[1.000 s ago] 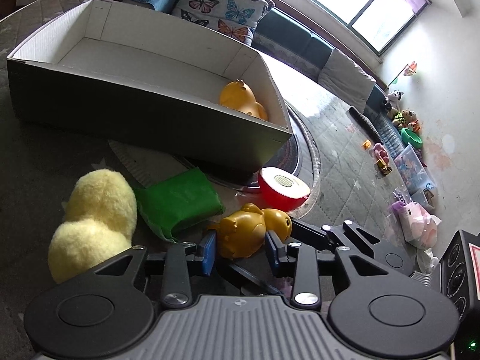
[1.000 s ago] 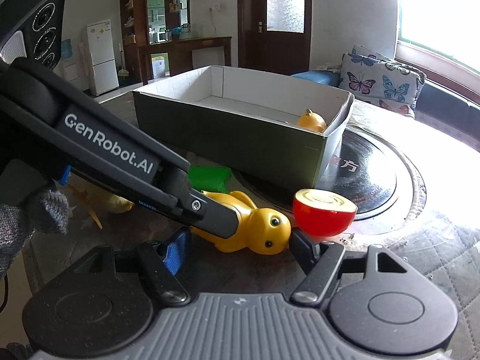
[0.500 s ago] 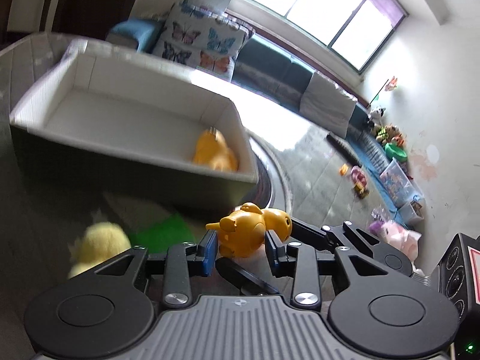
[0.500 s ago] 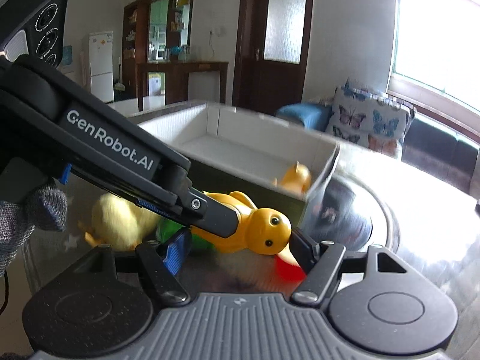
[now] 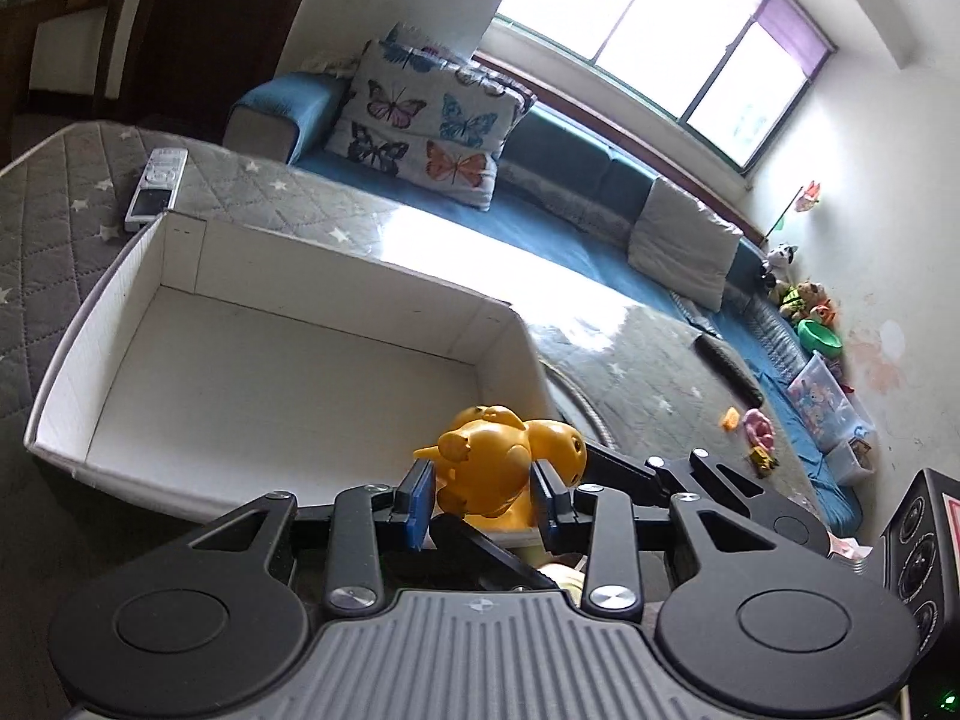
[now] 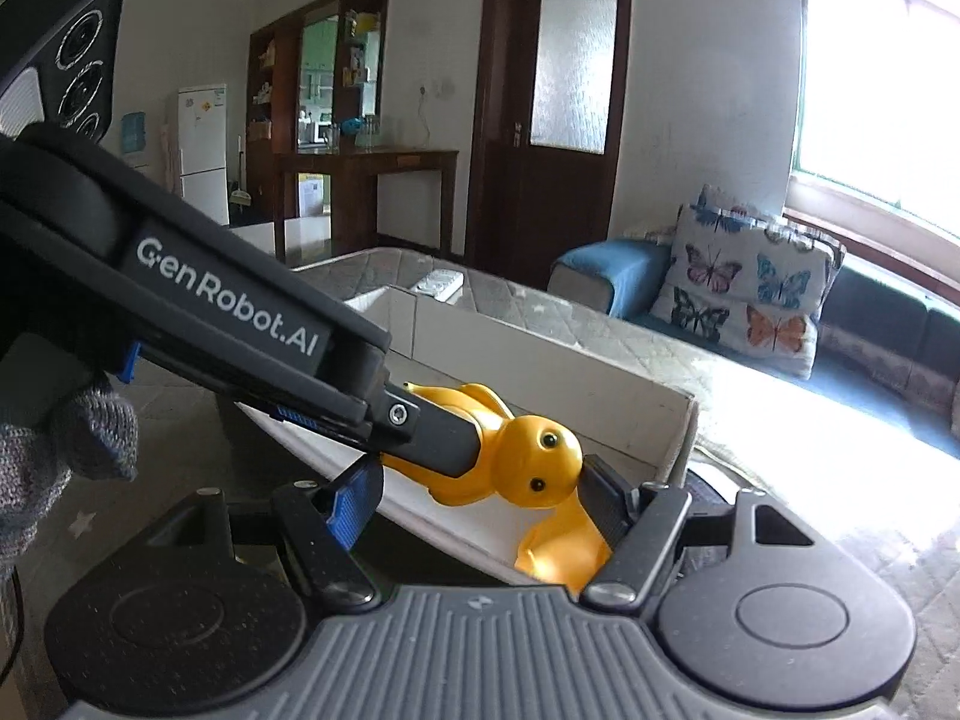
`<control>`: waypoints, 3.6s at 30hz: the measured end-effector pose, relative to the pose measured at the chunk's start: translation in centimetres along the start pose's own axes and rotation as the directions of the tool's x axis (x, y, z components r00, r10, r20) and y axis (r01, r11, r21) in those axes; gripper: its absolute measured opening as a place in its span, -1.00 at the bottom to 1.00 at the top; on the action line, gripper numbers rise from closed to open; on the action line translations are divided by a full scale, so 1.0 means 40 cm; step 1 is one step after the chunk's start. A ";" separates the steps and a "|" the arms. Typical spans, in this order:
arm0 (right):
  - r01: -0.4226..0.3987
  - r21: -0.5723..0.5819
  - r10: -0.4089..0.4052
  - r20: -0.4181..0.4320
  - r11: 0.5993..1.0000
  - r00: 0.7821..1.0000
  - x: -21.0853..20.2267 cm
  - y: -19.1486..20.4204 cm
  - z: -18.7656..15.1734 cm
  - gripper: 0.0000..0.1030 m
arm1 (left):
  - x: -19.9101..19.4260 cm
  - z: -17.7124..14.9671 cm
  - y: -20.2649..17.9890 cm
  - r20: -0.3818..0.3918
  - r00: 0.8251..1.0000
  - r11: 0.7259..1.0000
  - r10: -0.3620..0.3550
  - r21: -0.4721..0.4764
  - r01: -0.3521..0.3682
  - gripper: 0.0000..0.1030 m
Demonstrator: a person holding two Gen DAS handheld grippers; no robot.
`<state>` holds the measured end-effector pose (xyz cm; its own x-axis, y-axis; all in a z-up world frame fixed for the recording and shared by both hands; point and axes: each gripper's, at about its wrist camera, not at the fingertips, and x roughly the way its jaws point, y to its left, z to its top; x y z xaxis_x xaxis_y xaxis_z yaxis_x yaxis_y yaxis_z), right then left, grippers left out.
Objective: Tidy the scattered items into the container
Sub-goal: 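Lift the yellow duck with the right gripper and carry it into the box, then open the right gripper to drop the yellow duck beside the orange duck, then move the right gripper toward the red-and-yellow cup, then close the right gripper on the red-and-yellow cup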
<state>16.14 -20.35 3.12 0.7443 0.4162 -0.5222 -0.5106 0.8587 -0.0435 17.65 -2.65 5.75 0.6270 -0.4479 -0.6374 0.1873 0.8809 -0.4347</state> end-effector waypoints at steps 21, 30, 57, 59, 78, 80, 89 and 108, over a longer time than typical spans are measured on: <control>-0.036 0.109 0.048 -0.103 0.993 0.993 0.114 -0.053 -0.024 0.39 | 0.137 0.044 0.091 -0.147 0.989 0.998 0.031 -0.047 -0.038 -0.29; -0.034 0.116 0.044 -0.086 0.993 0.995 0.088 -0.052 -0.022 0.39 | 0.110 0.040 0.097 -0.127 0.990 0.997 0.054 -0.055 -0.061 -0.29; 0.070 0.135 -0.064 -0.047 0.988 0.997 -0.145 -0.048 -0.164 0.40 | -0.038 -0.082 -0.056 -0.048 0.999 0.999 -0.001 0.053 0.004 -0.29; 0.078 0.151 -0.068 -0.064 0.986 0.996 -0.150 -0.054 -0.184 0.40 | -0.028 -0.094 -0.067 -0.063 0.998 0.999 -0.015 0.051 0.019 -0.29; 0.088 0.235 -0.062 -0.114 0.968 0.991 -0.101 -0.100 -0.244 0.39 | 0.112 -0.130 -0.071 -0.149 0.987 0.989 -0.057 -0.144 0.035 -0.29; 0.085 0.227 -0.060 -0.115 0.970 0.992 -0.095 -0.099 -0.243 0.38 | 0.123 -0.132 -0.070 -0.152 0.987 0.988 -0.053 -0.151 0.030 -0.29; 0.081 0.213 -0.055 -0.124 0.974 0.991 -0.077 -0.100 -0.237 0.22 | 0.167 -0.136 -0.061 -0.173 0.984 0.984 -0.039 -0.180 0.007 -0.29; 0.048 0.255 -0.021 -0.109 0.966 0.994 -0.090 -0.119 -0.254 0.03 | 0.193 -0.147 -0.045 -0.192 0.980 0.977 -0.061 -0.214 0.019 -0.29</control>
<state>11.53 -28.96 -3.43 0.7035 0.3630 -0.6111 -0.3477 0.9256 0.1496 17.72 -8.61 -2.12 0.4576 -0.5220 -0.7198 0.0334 0.8191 -0.5727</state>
